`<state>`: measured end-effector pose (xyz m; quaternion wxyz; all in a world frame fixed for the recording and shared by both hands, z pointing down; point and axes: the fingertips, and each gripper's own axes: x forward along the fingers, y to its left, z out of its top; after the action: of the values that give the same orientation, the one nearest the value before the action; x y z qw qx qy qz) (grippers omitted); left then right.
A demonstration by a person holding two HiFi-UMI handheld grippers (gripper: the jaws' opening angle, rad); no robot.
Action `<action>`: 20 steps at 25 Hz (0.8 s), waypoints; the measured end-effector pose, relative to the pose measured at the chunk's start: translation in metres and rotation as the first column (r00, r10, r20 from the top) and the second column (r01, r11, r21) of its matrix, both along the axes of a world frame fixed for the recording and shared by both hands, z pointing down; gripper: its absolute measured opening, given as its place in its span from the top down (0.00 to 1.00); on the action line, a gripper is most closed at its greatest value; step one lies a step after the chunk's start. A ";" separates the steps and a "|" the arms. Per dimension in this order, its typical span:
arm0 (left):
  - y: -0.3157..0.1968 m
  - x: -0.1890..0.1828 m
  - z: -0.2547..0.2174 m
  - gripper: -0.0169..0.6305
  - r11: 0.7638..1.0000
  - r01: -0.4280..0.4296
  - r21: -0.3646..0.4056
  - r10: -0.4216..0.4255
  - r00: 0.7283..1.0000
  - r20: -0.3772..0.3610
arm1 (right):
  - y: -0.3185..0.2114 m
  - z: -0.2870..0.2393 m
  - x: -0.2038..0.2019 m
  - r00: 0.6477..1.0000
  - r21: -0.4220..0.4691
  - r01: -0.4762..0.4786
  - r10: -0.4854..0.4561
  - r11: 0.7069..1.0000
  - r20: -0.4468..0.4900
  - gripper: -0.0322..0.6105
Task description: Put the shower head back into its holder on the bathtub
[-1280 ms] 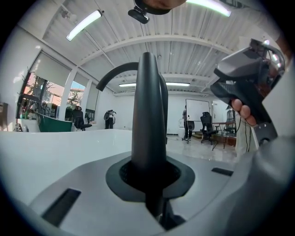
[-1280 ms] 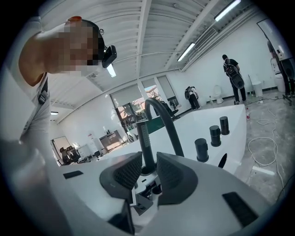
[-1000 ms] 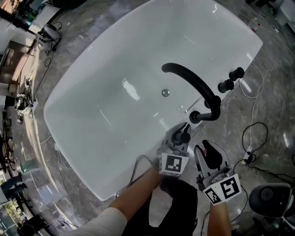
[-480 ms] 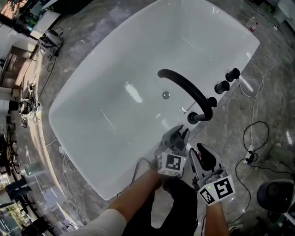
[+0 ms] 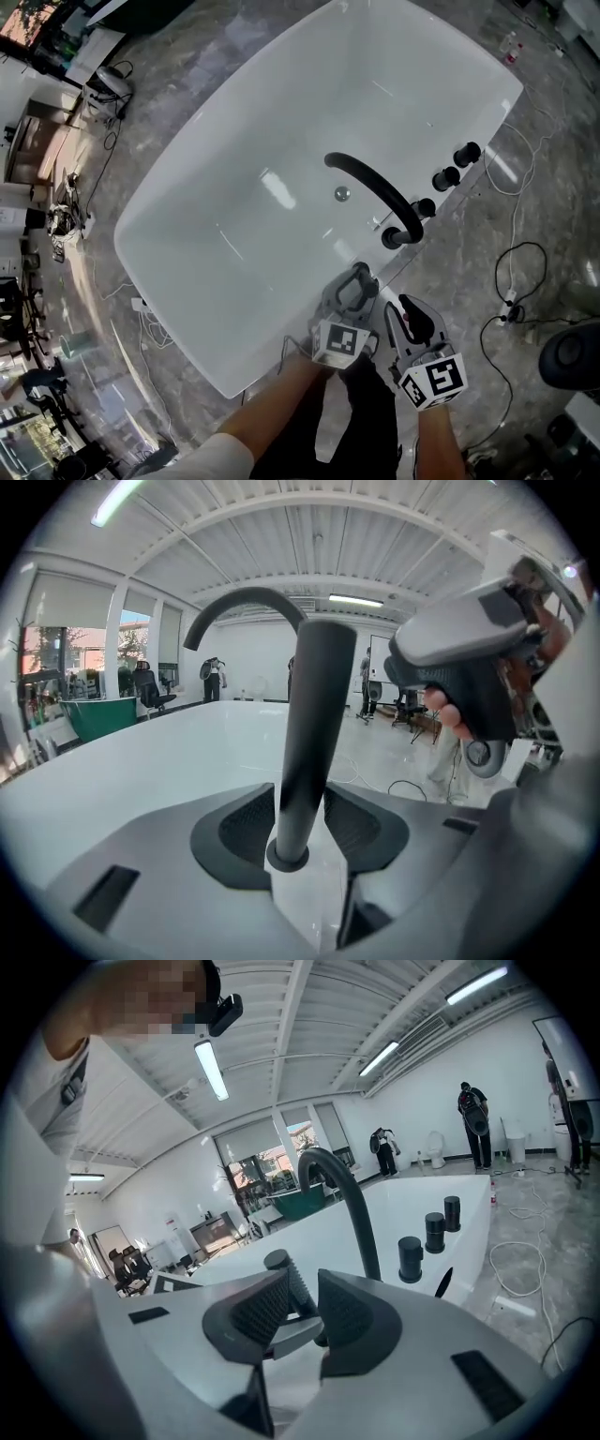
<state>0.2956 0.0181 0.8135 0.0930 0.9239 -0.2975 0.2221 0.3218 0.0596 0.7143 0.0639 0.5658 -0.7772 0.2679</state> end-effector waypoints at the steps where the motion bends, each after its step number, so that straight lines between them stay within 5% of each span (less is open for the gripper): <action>1: 0.004 -0.005 -0.004 0.75 1.000 0.002 -0.013 -0.002 1.000 0.004 | 0.002 0.001 -0.002 1.000 -0.011 0.001 -0.001 1.000 -0.009 0.80; 6: 0.025 -0.033 -0.044 0.75 0.998 -0.005 -0.058 0.006 1.000 0.007 | 0.011 -0.013 -0.009 0.999 -0.049 -0.022 0.020 0.999 -0.042 0.81; 11: 0.044 -0.042 -0.169 0.95 0.997 -0.039 -0.070 0.031 0.993 -0.116 | 0.016 -0.087 -0.029 0.997 0.003 -0.033 0.033 0.999 -0.064 0.82; 15: 0.042 -0.052 -0.258 0.97 0.996 -0.034 -0.078 0.022 0.987 -0.158 | 0.015 -0.162 -0.045 0.992 0.066 -0.039 0.046 0.997 -0.115 0.89; 20: 0.059 -0.052 -0.315 0.97 0.995 -0.034 -0.091 0.017 0.983 -0.181 | 0.036 -0.215 -0.057 0.983 0.081 -0.037 0.050 0.996 -0.175 0.93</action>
<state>0.2435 0.0775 0.4982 0.1598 0.9385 -0.2652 0.1525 0.2646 0.0958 0.4996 0.1049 0.6062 -0.7657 0.1876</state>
